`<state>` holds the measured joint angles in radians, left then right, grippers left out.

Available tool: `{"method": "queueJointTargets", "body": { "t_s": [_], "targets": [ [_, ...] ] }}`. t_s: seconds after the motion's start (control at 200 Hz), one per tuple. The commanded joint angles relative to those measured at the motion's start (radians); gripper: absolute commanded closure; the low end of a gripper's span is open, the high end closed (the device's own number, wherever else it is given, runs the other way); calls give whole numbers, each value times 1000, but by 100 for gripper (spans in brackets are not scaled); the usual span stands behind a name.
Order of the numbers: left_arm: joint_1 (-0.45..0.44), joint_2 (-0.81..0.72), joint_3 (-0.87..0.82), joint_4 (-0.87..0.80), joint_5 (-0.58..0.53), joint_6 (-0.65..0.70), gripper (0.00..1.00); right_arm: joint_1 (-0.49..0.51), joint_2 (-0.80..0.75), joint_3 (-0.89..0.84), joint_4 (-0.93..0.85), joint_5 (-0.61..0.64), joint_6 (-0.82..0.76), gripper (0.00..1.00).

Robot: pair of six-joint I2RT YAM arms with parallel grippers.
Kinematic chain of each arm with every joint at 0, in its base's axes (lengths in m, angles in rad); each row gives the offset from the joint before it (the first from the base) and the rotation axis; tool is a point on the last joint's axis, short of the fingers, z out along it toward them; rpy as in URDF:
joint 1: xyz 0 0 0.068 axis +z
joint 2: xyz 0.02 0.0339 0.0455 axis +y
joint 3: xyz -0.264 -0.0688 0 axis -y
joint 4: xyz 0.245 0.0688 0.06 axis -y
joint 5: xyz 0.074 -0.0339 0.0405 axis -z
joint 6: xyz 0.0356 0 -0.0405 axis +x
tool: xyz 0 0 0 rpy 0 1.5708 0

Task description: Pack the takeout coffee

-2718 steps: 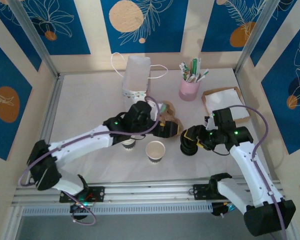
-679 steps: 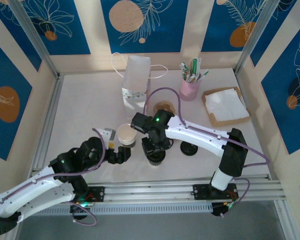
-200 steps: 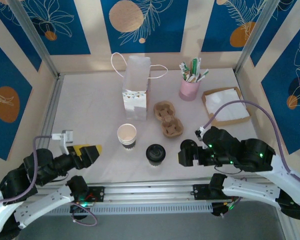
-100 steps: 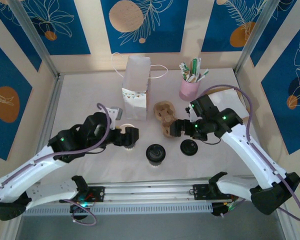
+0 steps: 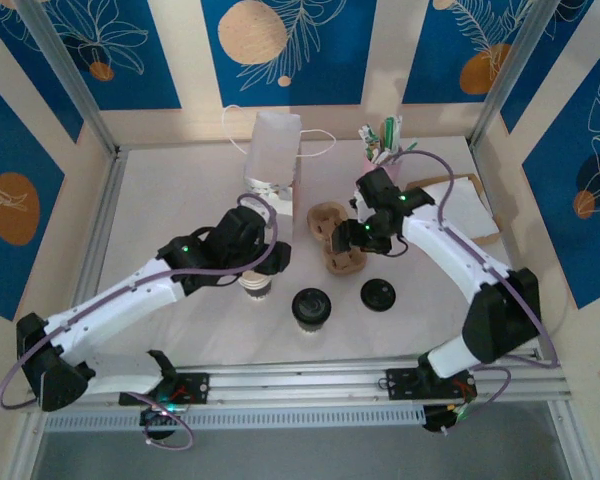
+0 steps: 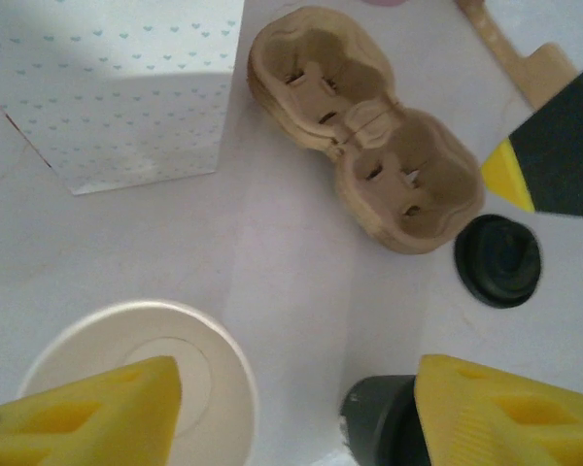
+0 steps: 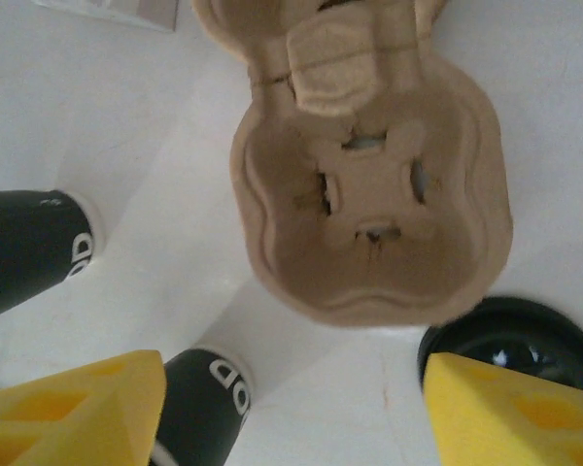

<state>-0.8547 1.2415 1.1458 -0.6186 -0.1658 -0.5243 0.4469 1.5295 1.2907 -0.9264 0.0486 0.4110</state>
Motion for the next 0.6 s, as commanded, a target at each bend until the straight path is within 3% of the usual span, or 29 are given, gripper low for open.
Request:
{"method": "queueJointTargets", "body": {
  "t_s": [0.0, 0.29, 0.595],
  "targets": [
    [30, 5, 12, 45, 31, 38, 40, 14, 90, 89, 2, 90, -52, 34],
    [68, -74, -78, 81, 21, 12, 40, 22, 315, 269, -31, 166, -111, 44],
    [117, -91, -104, 78, 42, 27, 40, 40, 389, 344, -66, 218, -134, 46]
  ]
}}
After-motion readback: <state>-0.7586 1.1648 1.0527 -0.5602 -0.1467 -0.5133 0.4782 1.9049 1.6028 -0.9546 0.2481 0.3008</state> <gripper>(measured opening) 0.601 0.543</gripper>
